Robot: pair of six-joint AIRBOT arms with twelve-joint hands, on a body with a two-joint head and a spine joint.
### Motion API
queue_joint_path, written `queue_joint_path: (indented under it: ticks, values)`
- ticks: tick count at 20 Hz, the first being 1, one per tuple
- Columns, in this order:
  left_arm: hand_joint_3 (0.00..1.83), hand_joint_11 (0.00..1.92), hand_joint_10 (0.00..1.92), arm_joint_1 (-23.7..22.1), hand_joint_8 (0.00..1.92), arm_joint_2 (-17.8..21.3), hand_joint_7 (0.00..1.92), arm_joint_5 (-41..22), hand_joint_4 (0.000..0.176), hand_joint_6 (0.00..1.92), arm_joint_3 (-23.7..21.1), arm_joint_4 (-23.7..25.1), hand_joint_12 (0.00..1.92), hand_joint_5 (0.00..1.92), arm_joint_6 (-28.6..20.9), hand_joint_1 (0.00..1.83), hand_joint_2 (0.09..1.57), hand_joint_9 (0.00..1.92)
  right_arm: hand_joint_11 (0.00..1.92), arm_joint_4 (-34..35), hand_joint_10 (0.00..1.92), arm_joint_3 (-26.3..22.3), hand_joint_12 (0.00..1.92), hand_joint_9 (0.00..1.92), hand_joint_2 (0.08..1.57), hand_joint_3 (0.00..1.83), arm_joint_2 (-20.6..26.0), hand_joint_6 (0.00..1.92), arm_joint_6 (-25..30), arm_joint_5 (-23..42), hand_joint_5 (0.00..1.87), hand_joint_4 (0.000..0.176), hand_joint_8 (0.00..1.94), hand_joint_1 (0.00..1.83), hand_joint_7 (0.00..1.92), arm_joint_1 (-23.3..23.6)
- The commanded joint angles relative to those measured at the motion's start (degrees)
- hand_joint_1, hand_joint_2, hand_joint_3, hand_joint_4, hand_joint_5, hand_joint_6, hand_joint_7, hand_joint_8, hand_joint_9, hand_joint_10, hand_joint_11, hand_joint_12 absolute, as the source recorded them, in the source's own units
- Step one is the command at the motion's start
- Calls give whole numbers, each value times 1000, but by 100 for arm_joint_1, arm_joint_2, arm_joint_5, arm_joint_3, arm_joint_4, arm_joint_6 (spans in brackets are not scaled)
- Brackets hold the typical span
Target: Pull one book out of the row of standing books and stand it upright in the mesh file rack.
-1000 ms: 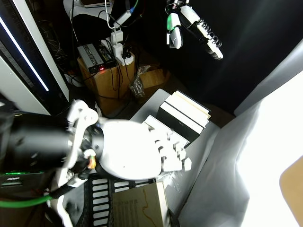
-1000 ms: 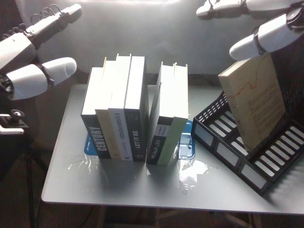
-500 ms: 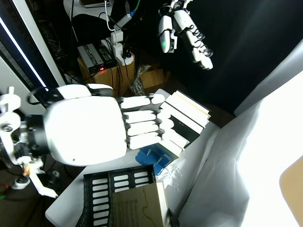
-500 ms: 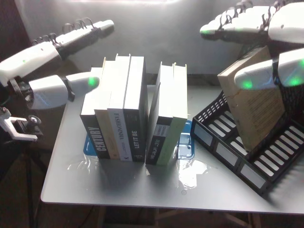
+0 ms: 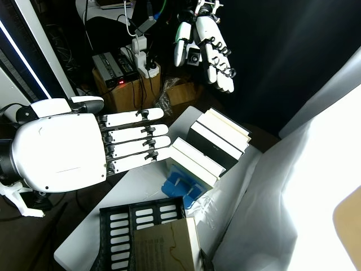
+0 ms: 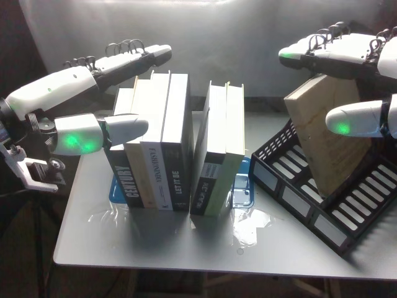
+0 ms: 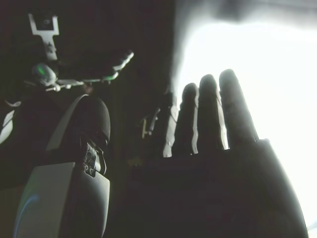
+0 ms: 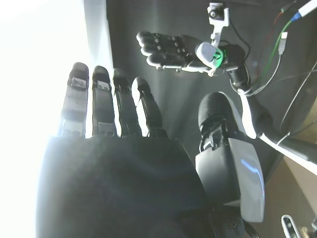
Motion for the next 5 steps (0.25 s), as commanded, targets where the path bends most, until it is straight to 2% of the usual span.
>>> queue_joint_path:
  ticks: [1, 2, 5]
  values:
    - [0, 0, 0, -43, 0, 53, 0, -626, 49, 0, -1, -228, 0, 0, -64, 365, 1407, 0, 0, 342, 0, 1, 0, 0, 1334, 16, 86, 0, 15, 634, 0, 15, 0, 89, 0, 7]
    - [0, 0, 0, -34, 0, 56, 0, -626, 51, 0, -4, -227, 0, 0, -67, 345, 1400, 0, 0, 357, 0, 2, 0, 0, 1340, 18, 83, 0, 11, 642, 0, 3, 0, 92, 0, 4]
    - [0, 0, 0, -31, 0, 66, 0, -618, 54, 0, -11, -201, 0, 0, -85, 307, 1411, 0, 0, 404, 0, -6, 0, 0, 1358, 19, 44, 0, 10, 722, 0, 3, 0, 173, 0, -15]
